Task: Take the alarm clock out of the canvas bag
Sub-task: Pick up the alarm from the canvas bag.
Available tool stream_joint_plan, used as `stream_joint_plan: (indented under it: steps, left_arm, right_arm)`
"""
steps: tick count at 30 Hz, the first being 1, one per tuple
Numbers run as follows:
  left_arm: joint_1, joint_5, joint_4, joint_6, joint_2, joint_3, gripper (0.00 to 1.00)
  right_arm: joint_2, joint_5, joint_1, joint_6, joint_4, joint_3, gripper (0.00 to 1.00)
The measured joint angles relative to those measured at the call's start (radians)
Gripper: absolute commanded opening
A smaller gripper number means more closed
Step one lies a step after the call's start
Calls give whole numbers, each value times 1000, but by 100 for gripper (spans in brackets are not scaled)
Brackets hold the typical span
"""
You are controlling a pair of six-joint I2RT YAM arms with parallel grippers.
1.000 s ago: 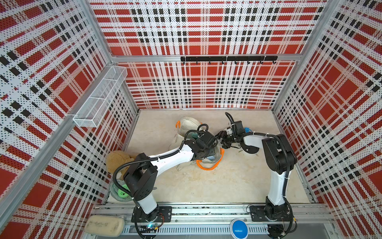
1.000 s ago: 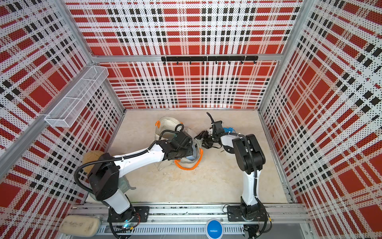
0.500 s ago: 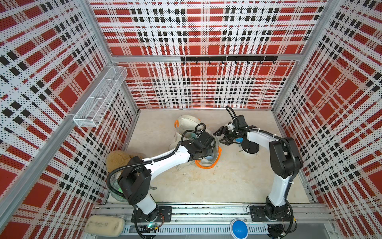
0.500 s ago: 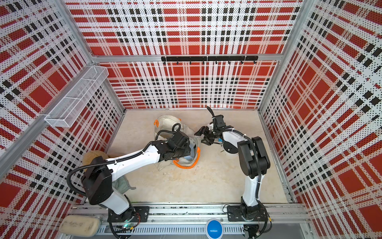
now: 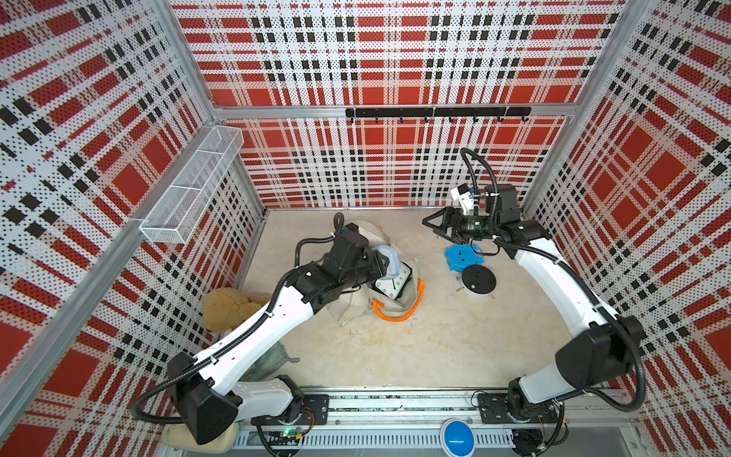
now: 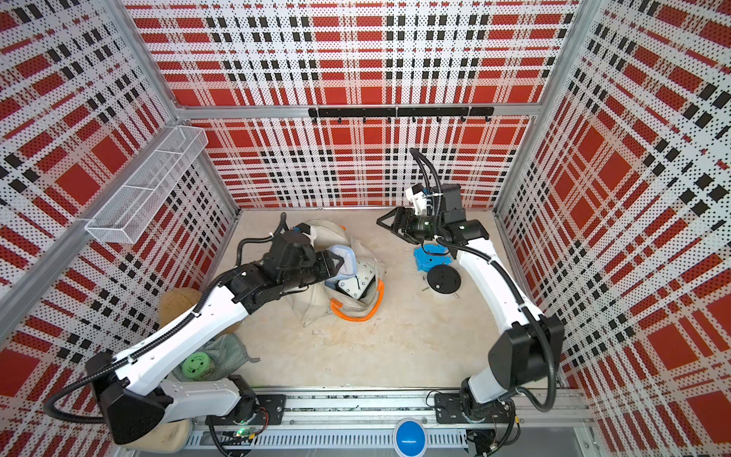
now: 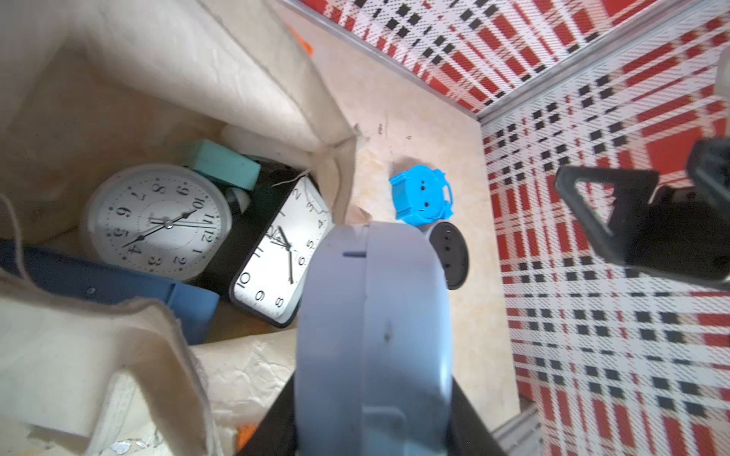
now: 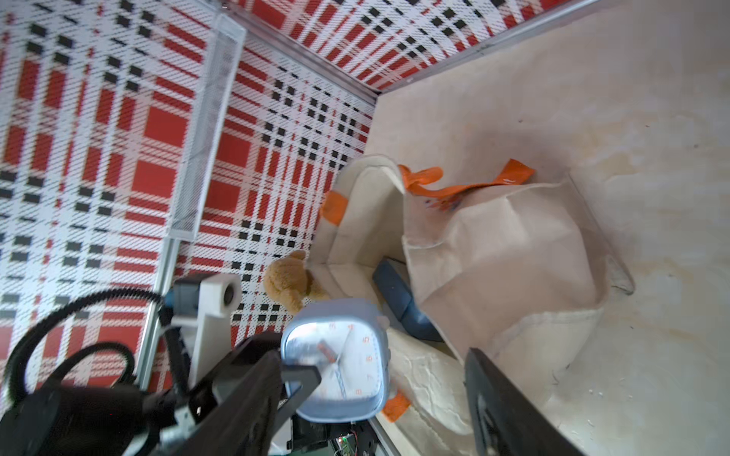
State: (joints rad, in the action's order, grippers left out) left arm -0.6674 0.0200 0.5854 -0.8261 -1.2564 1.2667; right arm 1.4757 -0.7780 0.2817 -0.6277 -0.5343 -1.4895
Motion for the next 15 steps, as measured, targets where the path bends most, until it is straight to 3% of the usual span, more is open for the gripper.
stream_joint_plan:
  steps: [7,15]
  left_arm:
    - [102,297,-117,-26,-25,194,19]
    - [83,523,-383,-210,-150,217,19]
  right_arm:
    - [-238,-154,0,-42,144,173,78]
    - [-274,-241,4,-122,276,250,84]
